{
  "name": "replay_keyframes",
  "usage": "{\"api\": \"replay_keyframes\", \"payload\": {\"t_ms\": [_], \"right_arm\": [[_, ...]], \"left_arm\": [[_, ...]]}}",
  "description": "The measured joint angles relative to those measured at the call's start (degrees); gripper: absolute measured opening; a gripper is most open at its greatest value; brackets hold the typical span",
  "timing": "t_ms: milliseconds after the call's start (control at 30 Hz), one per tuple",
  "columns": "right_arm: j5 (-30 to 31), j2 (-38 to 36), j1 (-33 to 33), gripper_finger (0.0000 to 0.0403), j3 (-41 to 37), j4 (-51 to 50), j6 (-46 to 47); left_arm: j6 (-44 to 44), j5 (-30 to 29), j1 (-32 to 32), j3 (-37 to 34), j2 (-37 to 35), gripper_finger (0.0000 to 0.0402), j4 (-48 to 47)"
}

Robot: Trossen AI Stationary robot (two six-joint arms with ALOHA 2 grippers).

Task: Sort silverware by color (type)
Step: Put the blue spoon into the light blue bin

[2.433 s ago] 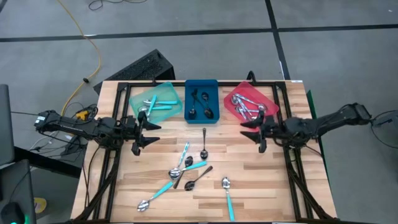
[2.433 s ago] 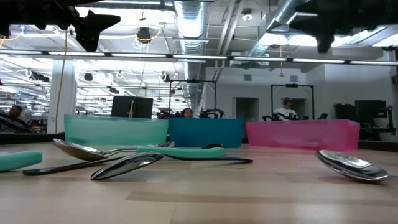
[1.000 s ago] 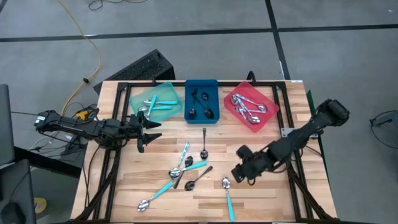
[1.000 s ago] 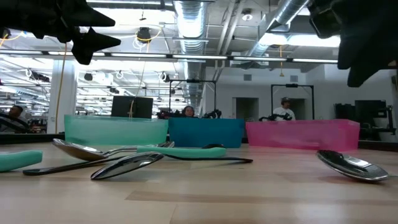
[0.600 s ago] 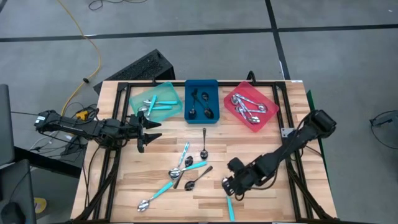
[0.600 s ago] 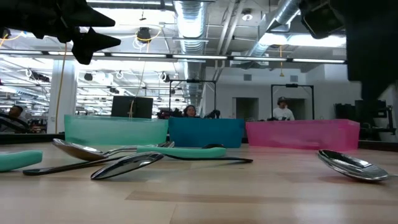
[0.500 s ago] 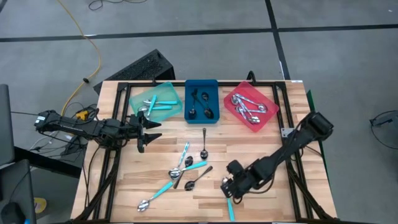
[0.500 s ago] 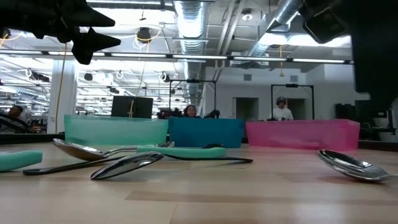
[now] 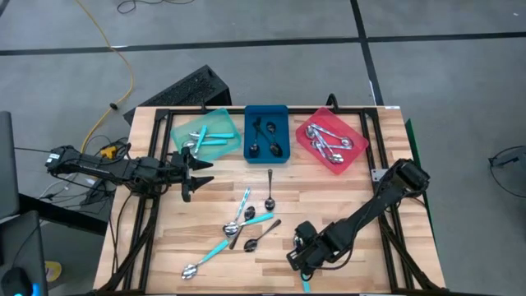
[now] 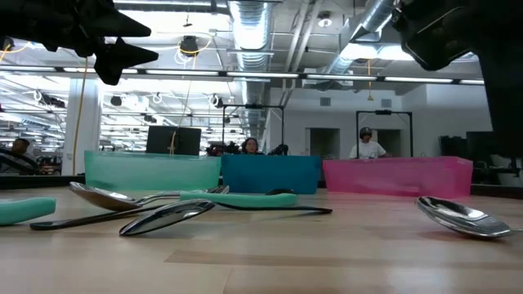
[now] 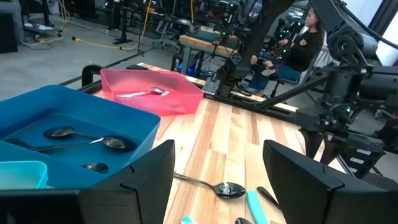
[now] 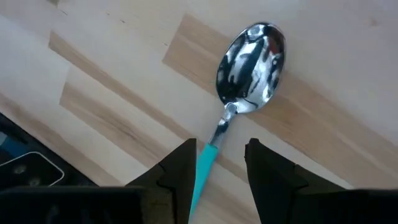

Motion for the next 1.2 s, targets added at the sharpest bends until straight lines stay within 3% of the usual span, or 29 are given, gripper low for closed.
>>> {"api": "replay_keyframes", "payload": {"t_ms": [500, 1200], "right_arm": [[-4.1, 4.5, 0.4, 0.0160, 0.1, 1.8, 2.5], [-1.3, 5.8, 0.8, 0.0160, 1.0, 1.7, 4.2]], "left_arm": [[0.5, -0.6, 0.0, 0.0, 0.0, 0.0228, 0.0], [0.5, -1.7, 0.0, 0.0, 0.0, 0.0228, -0.1]]}}
